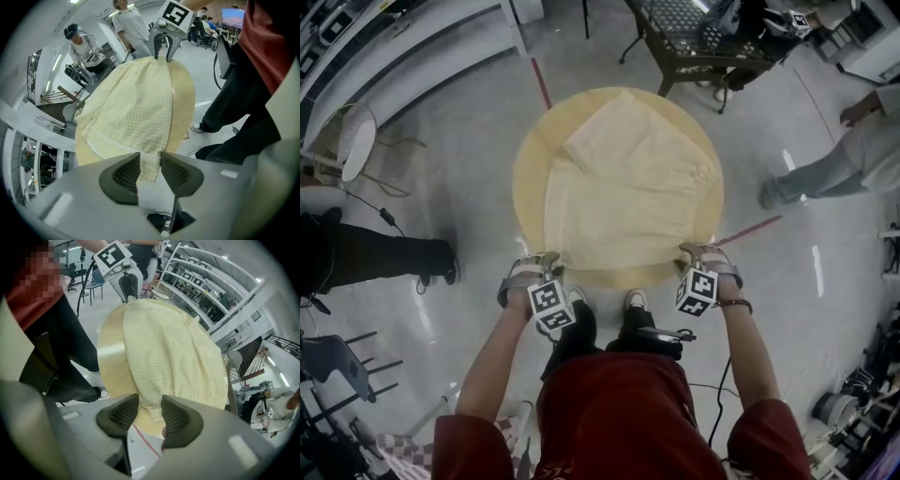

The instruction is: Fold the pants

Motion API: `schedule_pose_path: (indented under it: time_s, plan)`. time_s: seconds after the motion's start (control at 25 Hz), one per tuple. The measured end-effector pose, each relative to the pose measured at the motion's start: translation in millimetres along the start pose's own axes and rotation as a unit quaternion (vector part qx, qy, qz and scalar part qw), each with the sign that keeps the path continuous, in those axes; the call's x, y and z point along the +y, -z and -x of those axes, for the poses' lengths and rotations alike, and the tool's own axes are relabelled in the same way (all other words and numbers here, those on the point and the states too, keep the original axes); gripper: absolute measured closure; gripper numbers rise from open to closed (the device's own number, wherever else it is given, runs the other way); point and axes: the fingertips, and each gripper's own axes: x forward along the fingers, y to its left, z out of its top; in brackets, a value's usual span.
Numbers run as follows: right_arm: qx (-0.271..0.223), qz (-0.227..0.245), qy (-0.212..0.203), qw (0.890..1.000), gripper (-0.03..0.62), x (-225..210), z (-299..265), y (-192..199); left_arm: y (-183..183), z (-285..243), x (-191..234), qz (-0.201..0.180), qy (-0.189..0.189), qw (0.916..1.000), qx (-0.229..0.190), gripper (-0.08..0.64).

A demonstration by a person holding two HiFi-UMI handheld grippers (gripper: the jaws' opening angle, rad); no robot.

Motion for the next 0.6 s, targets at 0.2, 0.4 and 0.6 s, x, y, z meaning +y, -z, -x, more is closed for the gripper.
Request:
schedule_pose_path:
  time_s: [0.2,0.4,0.6]
  plan:
    - [0.002,-0.006,-0.016,1.0,0.525,9.2,-2.4,1.3,-2.2,-5.6,-10.0,0.0,0.001,1.0,-0.009,0.497]
    - [0.004,-0.017,-0.021,1.0,0.574,14.9,-4.0,0.1,4.8,-5.6,-7.1,-0.003,-0.004,1.0,0.005,0.534]
    - [-0.002,-0.025,-0.007,1.0,0.583,10.0,3.2,-3.4,6.7,-1.2,-5.4,-0.004,-0.006,1.0,0.005,0.537]
